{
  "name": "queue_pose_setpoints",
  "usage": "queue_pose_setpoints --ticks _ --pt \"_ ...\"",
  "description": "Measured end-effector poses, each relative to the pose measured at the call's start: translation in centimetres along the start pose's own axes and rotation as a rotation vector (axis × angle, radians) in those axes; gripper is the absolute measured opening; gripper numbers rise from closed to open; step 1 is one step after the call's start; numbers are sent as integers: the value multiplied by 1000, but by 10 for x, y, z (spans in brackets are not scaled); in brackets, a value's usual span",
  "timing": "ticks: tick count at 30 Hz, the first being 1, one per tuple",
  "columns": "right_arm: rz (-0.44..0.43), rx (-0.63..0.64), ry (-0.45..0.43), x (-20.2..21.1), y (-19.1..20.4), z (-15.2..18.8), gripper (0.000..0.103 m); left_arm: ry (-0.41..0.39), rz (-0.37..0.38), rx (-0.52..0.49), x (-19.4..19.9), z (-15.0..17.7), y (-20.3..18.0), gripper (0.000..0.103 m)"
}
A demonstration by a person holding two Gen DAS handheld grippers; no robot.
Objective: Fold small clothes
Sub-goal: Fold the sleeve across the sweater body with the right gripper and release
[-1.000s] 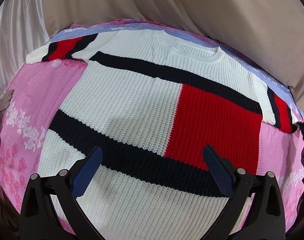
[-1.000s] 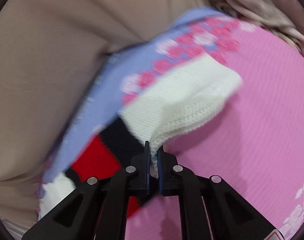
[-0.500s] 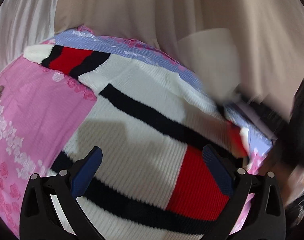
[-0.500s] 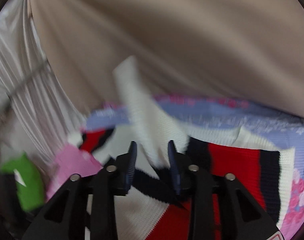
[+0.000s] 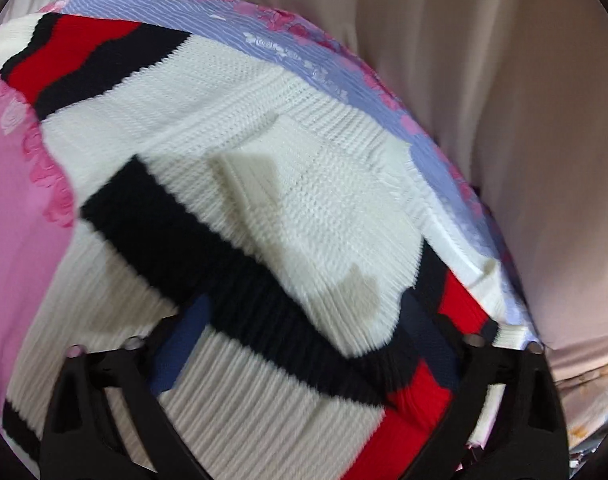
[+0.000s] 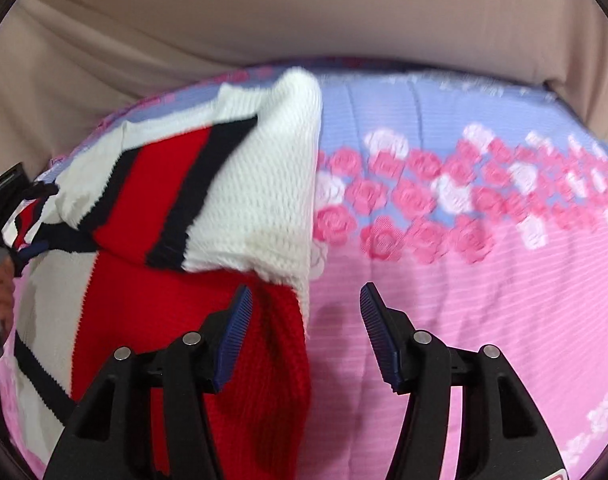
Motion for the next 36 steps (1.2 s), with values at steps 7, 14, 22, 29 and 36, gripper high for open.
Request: queue_pose_setpoints --ticks 7,14,22,29,36 --pt "-135 -116 -77 -11 1 -33 13 -21 25 -17 -1 -13 -3 7" --pt "-71 -252 -39 -20 -64 -36 12 9 -2 -131 -17 20 -21 6" --pt "-145 -236 15 -5 -40 -15 35 -18 26 -188 19 18 -6 19" --pt "-198 -135 264 34 -6 131 52 -23 -165 -226 102 71 103 66" --pt "-233 -32 291 50 33 177 70 63 -177 36 132 151 213 72"
Point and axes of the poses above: each gripper's, at about its wrist camera, not at the fingertips, and x roughly against the way its jaws point, y to its left, z to its underside, the point moved 5 cm from there along -x, roughly the way its jaws point, and after that the axes turned 7 degrees about y, right-handed, at the moved point
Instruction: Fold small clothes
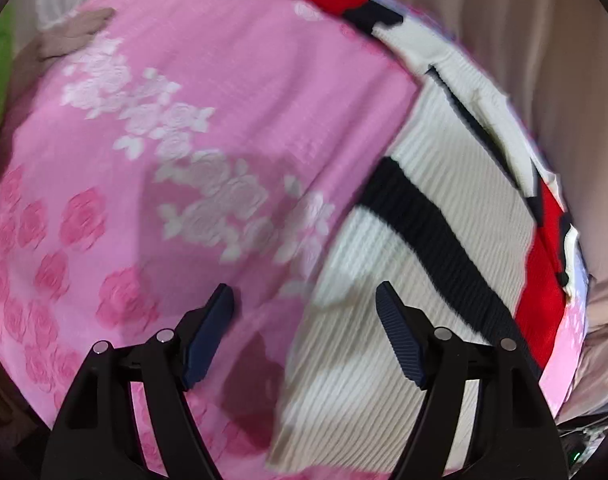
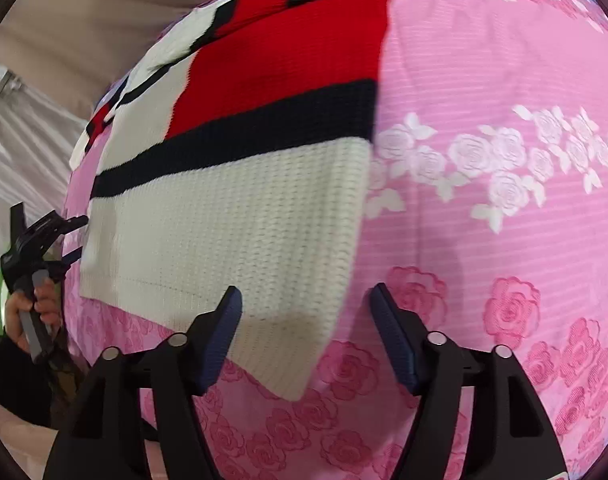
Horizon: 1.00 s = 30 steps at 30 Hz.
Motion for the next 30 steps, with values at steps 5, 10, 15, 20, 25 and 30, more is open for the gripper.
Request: queue_pose_setpoints --ticks 5,10,15,20,25,30 --pt "-49 43 10 -7 4 -7 11 74 48 -51 -5 19 -21 16" --pt "32 64 -51 35 -19 13 10 123 89 -95 9 45 -32 12" --pt "142 36 21 61 -56 57 10 243 90 -155 10 110 -34 12" --pt "183 7 115 36 -64 88 14 241 89 -146 4 124 -33 15" --pt "233 -35 -35 65 -39 48 29 -14 145 -29 43 5 -31 62" --pt "208 -10 -170 81 12 -7 40 -206 205 206 39 -177 -4 66"
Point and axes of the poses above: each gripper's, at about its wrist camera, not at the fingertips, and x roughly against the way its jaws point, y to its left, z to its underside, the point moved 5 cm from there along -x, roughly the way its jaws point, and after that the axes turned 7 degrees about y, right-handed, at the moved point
